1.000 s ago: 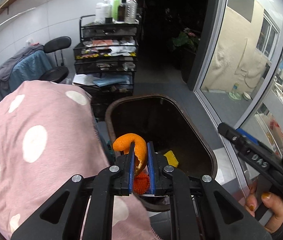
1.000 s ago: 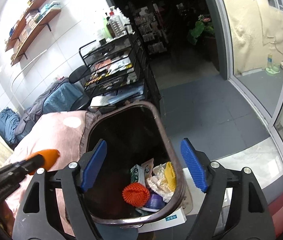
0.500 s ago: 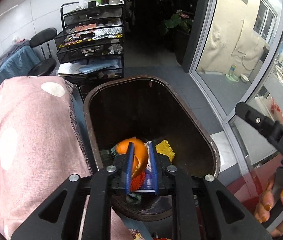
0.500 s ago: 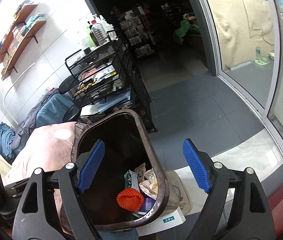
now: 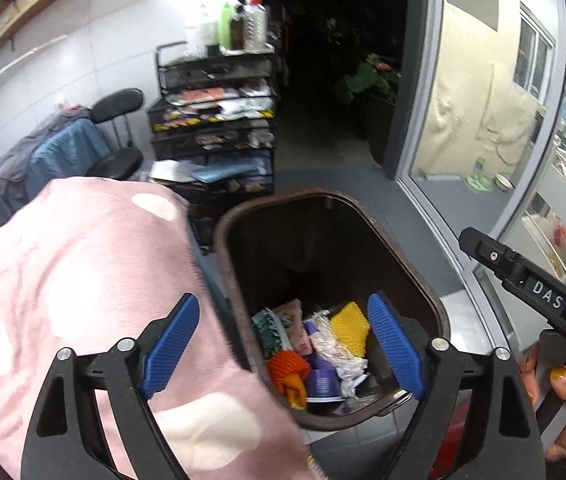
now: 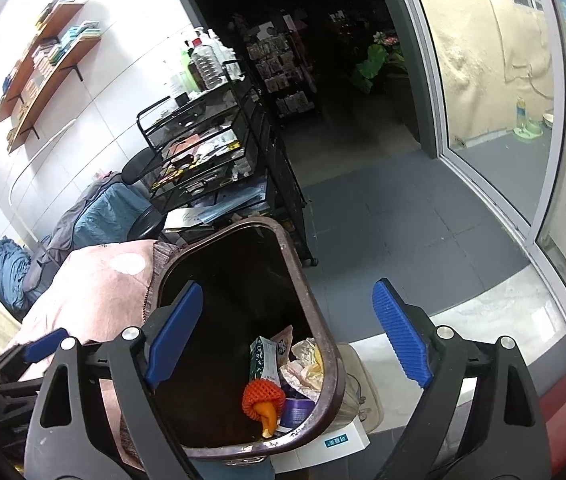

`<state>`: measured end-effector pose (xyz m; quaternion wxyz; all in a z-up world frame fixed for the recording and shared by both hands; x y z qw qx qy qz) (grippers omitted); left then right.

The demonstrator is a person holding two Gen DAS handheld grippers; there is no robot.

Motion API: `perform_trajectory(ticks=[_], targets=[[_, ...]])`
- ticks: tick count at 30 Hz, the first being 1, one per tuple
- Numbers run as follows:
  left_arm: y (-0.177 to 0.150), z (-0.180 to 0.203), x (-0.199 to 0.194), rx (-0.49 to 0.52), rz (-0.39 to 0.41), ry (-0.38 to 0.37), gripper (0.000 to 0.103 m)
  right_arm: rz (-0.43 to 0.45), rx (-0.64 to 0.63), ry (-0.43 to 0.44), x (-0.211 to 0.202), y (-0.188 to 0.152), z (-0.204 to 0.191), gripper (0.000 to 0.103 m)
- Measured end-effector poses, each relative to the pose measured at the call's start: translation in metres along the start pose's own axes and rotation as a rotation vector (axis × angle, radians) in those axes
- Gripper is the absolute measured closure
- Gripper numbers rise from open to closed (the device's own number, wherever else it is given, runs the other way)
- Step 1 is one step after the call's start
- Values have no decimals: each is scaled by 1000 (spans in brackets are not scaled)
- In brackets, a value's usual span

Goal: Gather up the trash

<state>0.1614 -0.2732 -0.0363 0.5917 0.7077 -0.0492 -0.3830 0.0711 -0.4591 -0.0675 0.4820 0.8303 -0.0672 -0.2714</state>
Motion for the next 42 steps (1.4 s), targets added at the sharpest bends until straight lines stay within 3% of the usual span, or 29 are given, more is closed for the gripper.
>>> perform_trajectory(ticks=[10,27,33,42], targets=[[-7,-39,-59,-49,93,146,8,68,-128,73,-19,-11,-46,9],[-44,-106,-164,-191,226,462,6,194,-333,303,-99,-53,-150,6],[-55,-121,-188,-279,260,498,6,218,-368,354,-119,-61,-168,6],[-72,-124,-207,-282,293,565,6,243,-389,411,-139,-68,-181,6]])
Point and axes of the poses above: each gripper's, at about its wrist camera, not at the fingertips, and x roughly the way its jaws point, z to its right, y to its top, the point moved 4 cm from there along x, roughly the way its jaws point, and after that the axes turned 15 degrees about z, right-handed, at the moved point
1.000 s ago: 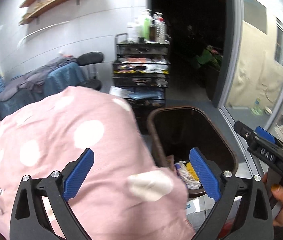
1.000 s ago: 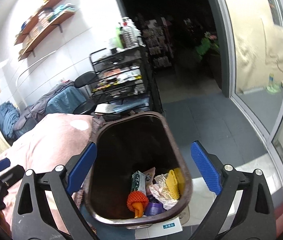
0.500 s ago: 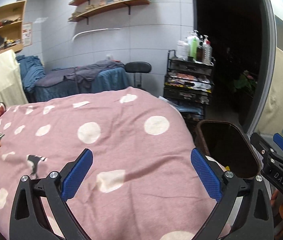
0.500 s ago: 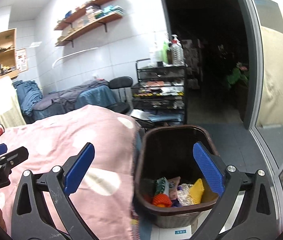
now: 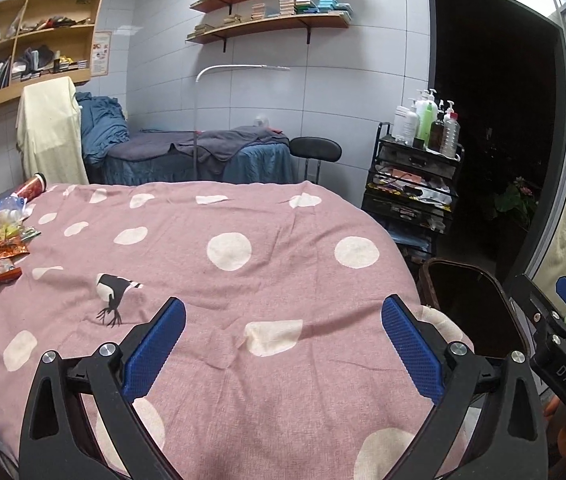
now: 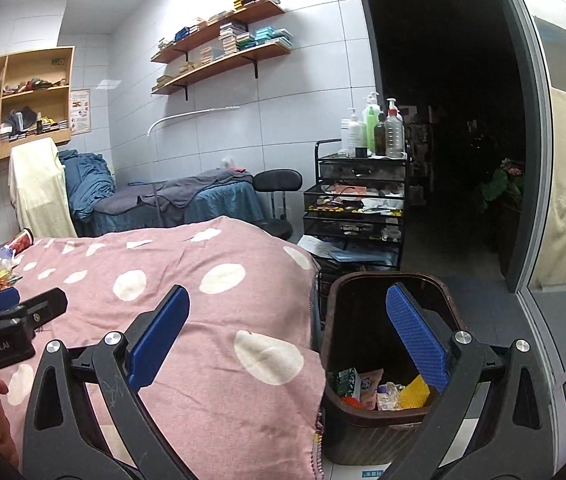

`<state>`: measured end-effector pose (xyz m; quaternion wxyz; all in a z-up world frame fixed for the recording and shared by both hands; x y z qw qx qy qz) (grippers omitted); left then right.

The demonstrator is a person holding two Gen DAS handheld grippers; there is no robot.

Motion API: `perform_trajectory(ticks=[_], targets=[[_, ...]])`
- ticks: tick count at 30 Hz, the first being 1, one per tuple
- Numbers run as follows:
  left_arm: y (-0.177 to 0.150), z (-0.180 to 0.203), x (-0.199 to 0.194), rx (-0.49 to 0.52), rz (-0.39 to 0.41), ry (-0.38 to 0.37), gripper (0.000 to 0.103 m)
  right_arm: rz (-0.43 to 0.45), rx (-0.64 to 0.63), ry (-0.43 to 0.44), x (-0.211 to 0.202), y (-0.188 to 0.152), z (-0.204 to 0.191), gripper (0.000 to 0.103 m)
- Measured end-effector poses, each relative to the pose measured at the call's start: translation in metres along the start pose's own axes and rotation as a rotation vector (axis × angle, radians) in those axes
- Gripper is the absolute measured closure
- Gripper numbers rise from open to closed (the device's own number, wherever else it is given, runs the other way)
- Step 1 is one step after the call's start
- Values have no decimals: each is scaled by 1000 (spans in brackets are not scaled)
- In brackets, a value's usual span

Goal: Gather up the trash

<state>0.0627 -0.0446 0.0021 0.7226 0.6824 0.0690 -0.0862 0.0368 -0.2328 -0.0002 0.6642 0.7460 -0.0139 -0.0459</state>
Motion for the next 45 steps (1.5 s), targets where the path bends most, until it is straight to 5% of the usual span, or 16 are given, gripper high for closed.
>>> perform_trajectory(ticks=[45], targets=[[3,-9,-5,-20,18,13,6,-12,-20,42,-2,-2,-11,6]])
Point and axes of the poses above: each gripper's, at about its wrist camera, not at the fingertips, and x roughly the way its jaws point, z to its right, y to its top, the point moved 4 cm from there along x, roughly the way its jaws point, and after that the axes turned 15 degrees about z, right-handed, at the moved point
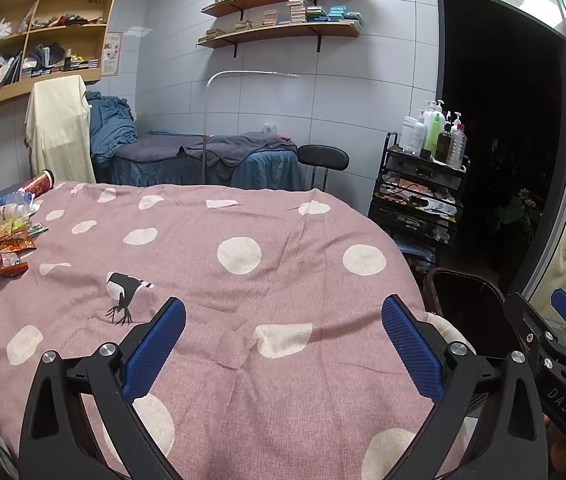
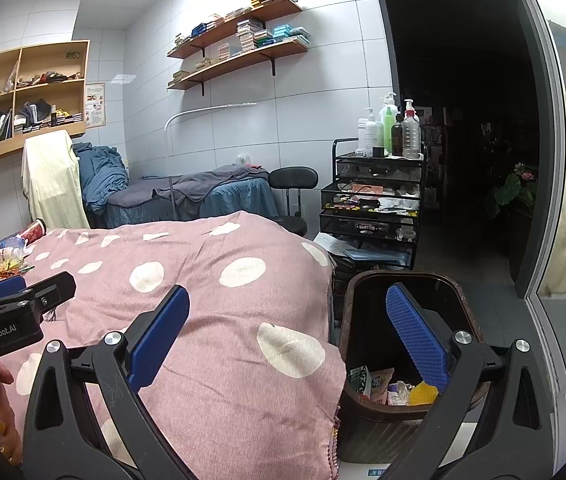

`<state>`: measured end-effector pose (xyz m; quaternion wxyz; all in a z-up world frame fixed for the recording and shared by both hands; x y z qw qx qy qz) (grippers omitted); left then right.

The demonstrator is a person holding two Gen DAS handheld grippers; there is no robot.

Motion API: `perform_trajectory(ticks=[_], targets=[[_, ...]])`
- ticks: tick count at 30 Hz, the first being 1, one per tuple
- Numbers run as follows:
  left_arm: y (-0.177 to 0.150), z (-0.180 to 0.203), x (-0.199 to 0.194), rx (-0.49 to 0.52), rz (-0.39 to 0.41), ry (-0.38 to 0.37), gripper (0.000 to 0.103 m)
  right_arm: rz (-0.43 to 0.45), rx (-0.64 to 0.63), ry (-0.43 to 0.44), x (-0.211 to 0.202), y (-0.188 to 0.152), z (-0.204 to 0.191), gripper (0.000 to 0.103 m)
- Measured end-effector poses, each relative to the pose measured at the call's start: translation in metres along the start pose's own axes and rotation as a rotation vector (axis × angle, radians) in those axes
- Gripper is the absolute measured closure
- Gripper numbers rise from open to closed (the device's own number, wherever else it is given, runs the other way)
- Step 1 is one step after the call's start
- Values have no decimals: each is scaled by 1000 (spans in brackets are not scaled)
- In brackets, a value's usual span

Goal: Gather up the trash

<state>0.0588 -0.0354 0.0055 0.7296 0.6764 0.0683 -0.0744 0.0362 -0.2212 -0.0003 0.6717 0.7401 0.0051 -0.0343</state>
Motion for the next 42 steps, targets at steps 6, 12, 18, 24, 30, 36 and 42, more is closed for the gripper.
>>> perform_trajectory(ticks=[6,12,18,24,30,36,42], targets=[[0,0,0,-1,0,0,6,-2,-1,0,0,-1,0,6],[0,0,0,0,0,0,6,-3,-1,1,0,-1,-1,6],[0,0,0,-1,0,0,6,-4,-1,2,-1,-3,-1,6],[0,0,0,-1,-1,1,6,-4,-2,2,0,-2,-1,6],[-3,0,0,-1,-9,-6,5,-4,-2,1,0,-2,-1,6],[-4,-1,-2,-5,-3,-4,6,-5,-1,2,0,-1,-1,6],[-3,1,-3,-9,-6,-8,6,-6,-1,3,0,-3,-1,6]])
Point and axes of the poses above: each gripper's, at about its wrist camera, not at the fingertips, and x roughly the way its jaws point, z to its right, y to its top, the point moved 4 cm from there along x, roughly the way its jaws point, and after that the axes turned 15 degrees about z, right-handed, at the moved point
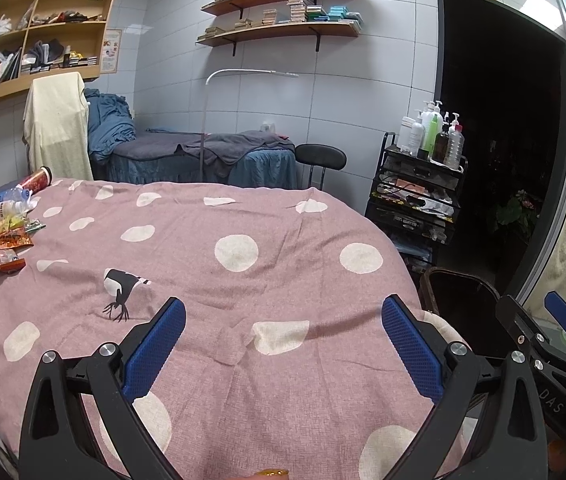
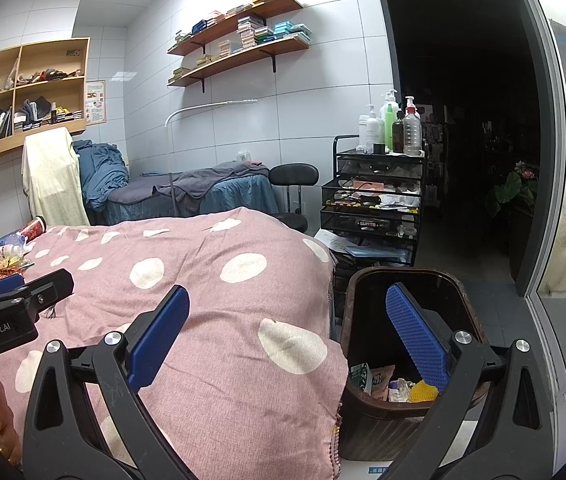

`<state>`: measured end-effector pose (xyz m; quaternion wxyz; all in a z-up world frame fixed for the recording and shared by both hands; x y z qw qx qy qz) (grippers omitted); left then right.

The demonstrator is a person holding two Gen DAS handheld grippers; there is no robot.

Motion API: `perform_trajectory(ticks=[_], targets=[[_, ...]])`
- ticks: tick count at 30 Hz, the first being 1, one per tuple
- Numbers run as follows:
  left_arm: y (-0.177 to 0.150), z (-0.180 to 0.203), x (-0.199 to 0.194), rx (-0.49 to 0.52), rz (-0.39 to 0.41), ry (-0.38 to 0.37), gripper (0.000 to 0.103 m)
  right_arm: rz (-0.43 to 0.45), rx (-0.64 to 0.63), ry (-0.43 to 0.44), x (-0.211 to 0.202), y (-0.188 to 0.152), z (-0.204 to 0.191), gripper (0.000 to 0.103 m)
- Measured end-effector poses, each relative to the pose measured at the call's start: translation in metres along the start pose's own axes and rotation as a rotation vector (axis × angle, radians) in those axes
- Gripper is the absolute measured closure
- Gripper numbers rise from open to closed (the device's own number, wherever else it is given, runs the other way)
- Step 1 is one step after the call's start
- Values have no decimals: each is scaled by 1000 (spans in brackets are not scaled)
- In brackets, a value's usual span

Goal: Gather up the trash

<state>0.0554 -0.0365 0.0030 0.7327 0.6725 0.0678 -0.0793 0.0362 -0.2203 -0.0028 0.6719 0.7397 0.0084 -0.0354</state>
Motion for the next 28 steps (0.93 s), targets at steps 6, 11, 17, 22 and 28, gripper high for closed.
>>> perform_trajectory(ticks=[6,11,17,22,28], targets=[[0,0,0,1,0,0,6,-1,0,0,0,0,0,6],[0,0,0,0,-1,0,6,0,0,0,0,0,0,6],[0,0,0,1,1,1,6,-3,0,1,0,-2,0,6],[0,1,0,0,0,2,6,-4,1,1,0,-2,0,6],[0,0,0,1,0,1,6,-4,1,1,-1,-3,0,6]])
Point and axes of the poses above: each gripper's, at about its wrist camera, not at the fingertips, and x roughly the way its jaws point, z to its right, y to its top, the point moved 4 cm from there along x, roughly the way its jaws point, and after that the axes turned 15 degrees about z, right-handed, at the moved point
